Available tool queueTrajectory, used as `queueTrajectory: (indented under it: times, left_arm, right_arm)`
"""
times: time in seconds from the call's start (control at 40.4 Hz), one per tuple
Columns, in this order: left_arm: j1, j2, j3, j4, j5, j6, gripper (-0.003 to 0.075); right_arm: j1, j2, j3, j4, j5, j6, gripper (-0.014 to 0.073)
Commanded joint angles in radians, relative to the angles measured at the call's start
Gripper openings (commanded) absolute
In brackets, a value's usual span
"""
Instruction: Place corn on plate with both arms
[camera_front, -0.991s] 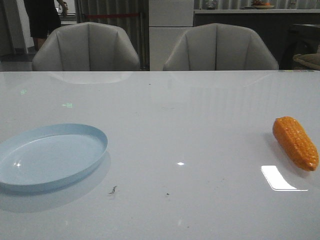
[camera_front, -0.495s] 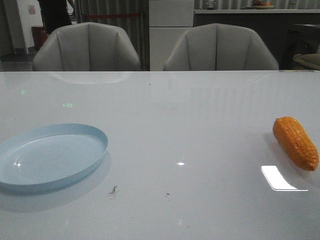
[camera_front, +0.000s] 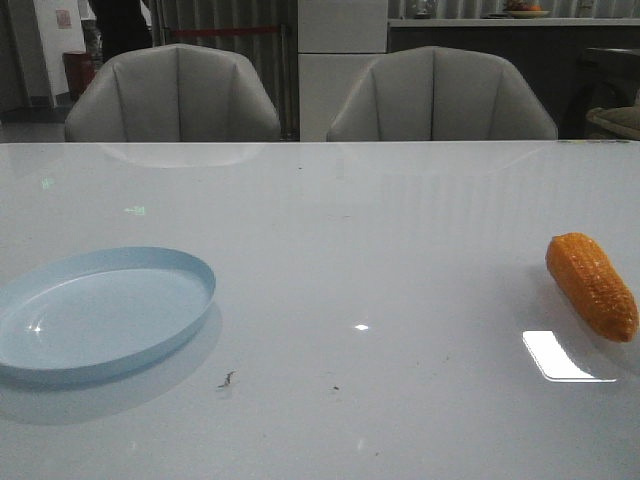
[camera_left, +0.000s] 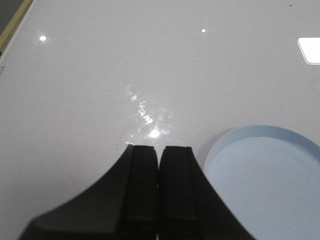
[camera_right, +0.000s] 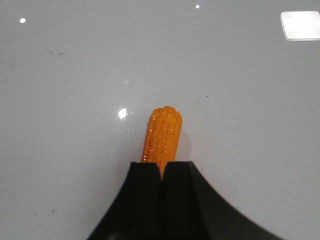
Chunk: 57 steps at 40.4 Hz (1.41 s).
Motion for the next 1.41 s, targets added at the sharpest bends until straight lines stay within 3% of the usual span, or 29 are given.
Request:
queueTrajectory:
  times: [0.0, 0.124, 0.322, 0.396, 0.595, 0.793, 1.263, 1.387]
  left_arm:
    - [-0.007, -0.004, -0.035, -0.017, -0.069, -0.012, 0.0102]
    - [-0.007, -0.004, -0.035, -0.015, -0.081, -0.010, 0.0174]
    - [-0.007, 0.006, -0.035, -0.015, -0.081, -0.010, 0.0428]
    - [-0.007, 0.015, -0.035, -0.015, -0.085, -0.010, 0.0482]
    - [-0.005, 0.067, -0.037, -0.072, -0.011, -0.023, 0.0482]
    - [0.042, 0.177, -0.079, -0.073, 0.104, -0.152, 0.0482]
    - [0.055, 0.559, -0.340, -0.133, 0.225, -0.148, 0.0482]
    - [0.043, 0.651, -0.405, -0.187, 0.248, -0.086, 0.0482]
  right_arm:
    - [-0.002, -0.001, -0.034, 0.005, -0.056, -0.002, 0.0050]
    - [-0.002, -0.001, -0.034, 0.005, -0.054, -0.004, 0.0113]
    - [-0.002, -0.001, -0.034, 0.005, -0.043, -0.004, 0.0356]
    - [-0.002, -0.001, -0.034, 0.005, -0.039, -0.004, 0.0421]
    - [-0.002, -0.001, -0.034, 0.005, -0.037, -0.004, 0.0436]
    - [-0.002, -0.001, -0.034, 0.017, -0.035, -0.004, 0.0436]
    - [-0.002, -0.001, -0.034, 0.028, -0.034, -0.004, 0.0436]
    - [-0.002, -0.001, -0.034, 0.028, -0.035, -0.004, 0.0436]
